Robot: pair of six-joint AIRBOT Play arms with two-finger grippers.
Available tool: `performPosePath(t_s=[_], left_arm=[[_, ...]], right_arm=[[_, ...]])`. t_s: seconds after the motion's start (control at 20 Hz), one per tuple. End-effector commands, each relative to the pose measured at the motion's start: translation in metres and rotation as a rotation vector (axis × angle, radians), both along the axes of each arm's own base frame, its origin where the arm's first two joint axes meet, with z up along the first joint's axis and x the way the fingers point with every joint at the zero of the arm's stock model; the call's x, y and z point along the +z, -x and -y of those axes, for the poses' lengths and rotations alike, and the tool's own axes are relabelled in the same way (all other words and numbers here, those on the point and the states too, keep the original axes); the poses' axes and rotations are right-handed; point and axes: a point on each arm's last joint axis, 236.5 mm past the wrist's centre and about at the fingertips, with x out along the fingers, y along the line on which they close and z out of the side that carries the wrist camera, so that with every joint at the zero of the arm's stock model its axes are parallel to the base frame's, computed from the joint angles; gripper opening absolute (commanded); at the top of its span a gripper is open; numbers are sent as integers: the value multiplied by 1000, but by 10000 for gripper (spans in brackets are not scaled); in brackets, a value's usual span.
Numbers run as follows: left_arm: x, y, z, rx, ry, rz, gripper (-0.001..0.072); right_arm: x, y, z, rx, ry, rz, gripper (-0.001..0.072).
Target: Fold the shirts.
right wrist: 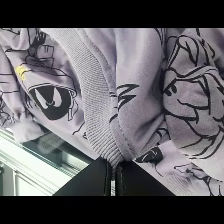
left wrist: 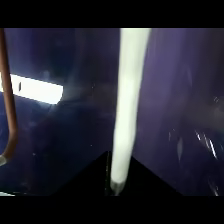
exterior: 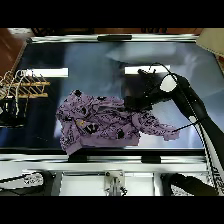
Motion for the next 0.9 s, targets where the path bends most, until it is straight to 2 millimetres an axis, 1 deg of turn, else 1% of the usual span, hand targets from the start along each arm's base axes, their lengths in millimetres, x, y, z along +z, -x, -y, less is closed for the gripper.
performPosePath(t_s=[0.0, 0.15, 0.3, 0.5, 0.55, 0.6, 0.65, 0.75, 0.8, 0.85], left_arm=[[2, -2, 3, -6, 9, 10, 63], [18, -14, 10, -29, 30, 70, 61], [44, -23, 9, -36, -3, 136, 60], [85, -27, 9, -13, -43, 240, 59], [98, -29, 12, -18, -52, 272, 59], [111, -32, 19, -19, -45, 313, 59], [126, -37, 32, -30, -31, 362, 58], [160, -45, 69, -107, -17, 451, 58], [176, -47, 98, -174, 0, 483, 58], [187, -43, 136, -259, 39, 493, 58]], right_arm=[[0, -1, 1, -1, 3, 4, 81], [0, -1, 1, -3, 2, 6, 82], [0, -1, 0, -3, 1, 6, 82], [0, -1, 0, -3, 1, 6, 81], [0, -1, 0, -3, 1, 6, 81], [1, -2, 1, -3, 2, 9, 81], [3, -2, 1, -4, 2, 17, 81], [11, -5, 6, -3, 18, 51, 81], [16, -8, 11, -12, 38, 78, 81], [22, -13, 17, -30, 58, 103, 81]])
